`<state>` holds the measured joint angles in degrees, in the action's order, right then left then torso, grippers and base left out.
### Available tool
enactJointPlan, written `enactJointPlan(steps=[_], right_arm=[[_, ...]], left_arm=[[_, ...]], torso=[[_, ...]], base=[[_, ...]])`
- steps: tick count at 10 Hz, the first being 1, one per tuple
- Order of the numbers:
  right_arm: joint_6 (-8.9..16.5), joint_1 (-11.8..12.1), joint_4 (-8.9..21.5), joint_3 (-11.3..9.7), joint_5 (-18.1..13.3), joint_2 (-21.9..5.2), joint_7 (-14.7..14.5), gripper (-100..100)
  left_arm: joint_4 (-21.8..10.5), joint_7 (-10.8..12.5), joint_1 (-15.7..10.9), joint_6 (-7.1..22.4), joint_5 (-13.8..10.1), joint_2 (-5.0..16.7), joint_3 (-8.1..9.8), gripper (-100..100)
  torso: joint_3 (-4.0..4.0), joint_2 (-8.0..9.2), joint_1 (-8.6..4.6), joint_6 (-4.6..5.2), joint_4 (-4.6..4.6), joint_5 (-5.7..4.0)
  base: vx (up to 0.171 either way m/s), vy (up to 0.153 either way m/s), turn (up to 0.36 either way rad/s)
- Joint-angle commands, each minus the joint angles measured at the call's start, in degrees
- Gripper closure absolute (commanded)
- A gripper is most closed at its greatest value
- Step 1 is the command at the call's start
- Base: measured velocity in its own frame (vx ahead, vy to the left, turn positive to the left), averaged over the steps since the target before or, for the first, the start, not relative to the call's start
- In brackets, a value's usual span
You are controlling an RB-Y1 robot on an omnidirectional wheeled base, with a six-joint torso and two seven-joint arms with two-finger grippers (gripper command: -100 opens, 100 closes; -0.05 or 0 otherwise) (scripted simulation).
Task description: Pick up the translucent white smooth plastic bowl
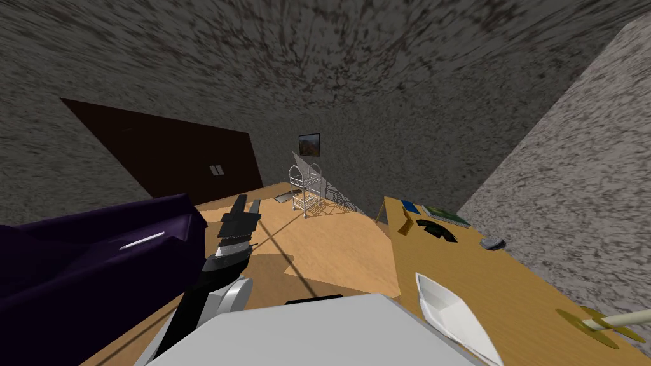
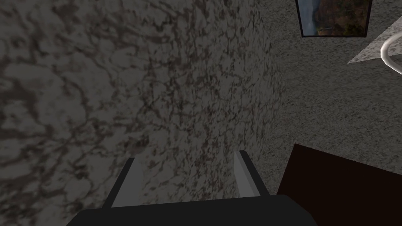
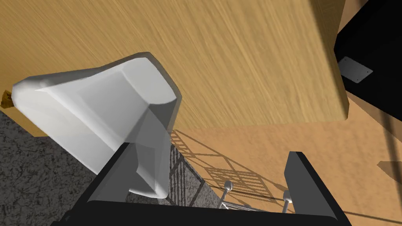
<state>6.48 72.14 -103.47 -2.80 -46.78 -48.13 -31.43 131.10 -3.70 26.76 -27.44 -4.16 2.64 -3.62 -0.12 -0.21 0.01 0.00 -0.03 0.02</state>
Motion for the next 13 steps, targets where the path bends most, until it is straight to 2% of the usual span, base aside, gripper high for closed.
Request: enactJointPlan(steps=[1,4,6,8,9,10,11,13], right_arm=[[1.6,1.4,0.7,0.0,-2.4,-1.5,-1.6,-100],[3.3,3.1,2.2,-0.2,-5.8,-4.2,-3.6,-100],[3.9,3.9,3.3,-1.0,-8.1,-6.0,-5.0,-100],[3.4,3.9,4.0,-3.1,-9.3,-6.6,-5.8,-100],[3.4,4.0,3.9,-2.3,-9.2,-6.2,-5.6,-100],[3.4,3.9,4.0,-2.5,-9.2,-6.2,-5.7,0],[3.9,3.4,4.9,-2.8,-6.7,-6.0,-5.7,-100],[4.5,2.9,5.8,-3.1,-4.2,-5.8,-5.8,-100]], left_arm=[[0.0,0.0,0.0,0.0,0.0,0.0,0.00,0],[0.0,0.0,0.0,0.0,0.0,0.0,0.01,0],[0.0,0.0,0.0,0.0,0.0,0.0,0.01,0],[0.0,0.0,0.0,0.0,0.0,0.0,0.01,0],[0.0,0.0,0.0,0.0,0.0,0.0,0.01,0],[0.0,0.0,0.0,0.0,0.0,0.0,0.01,0],[0.0,0.0,0.0,0.0,0.0,0.0,0.01,0],[0.0,0.0,0.0,0.0,0.0,0.0,0.00,0]], torso=[[0.00,0.00,0.00,0.00,0.00,0.00],[-0.04,-0.06,-0.05,0.02,-0.01,-0.01],[-0.02,-0.02,-0.03,0.04,-0.01,-0.01],[-0.02,-0.03,-0.07,0.03,-0.01,-0.03],[0.00,0.01,-0.04,0.07,0.00,-0.03],[0.06,0.12,0.05,0.08,0.03,0.00],[0.11,0.19,0.12,0.09,0.05,0.01],[0.39,0.69,0.16,0.03,0.15,0.03]], base=[[0.083,-0.018,0.223],[0.073,-0.030,0.237],[0.062,-0.033,0.233],[0.058,-0.044,0.202],[0.020,-0.017,0.014],[0.000,0.000,0.000],[-0.078,0.011,0.385],[-0.152,0.012,0.318]])
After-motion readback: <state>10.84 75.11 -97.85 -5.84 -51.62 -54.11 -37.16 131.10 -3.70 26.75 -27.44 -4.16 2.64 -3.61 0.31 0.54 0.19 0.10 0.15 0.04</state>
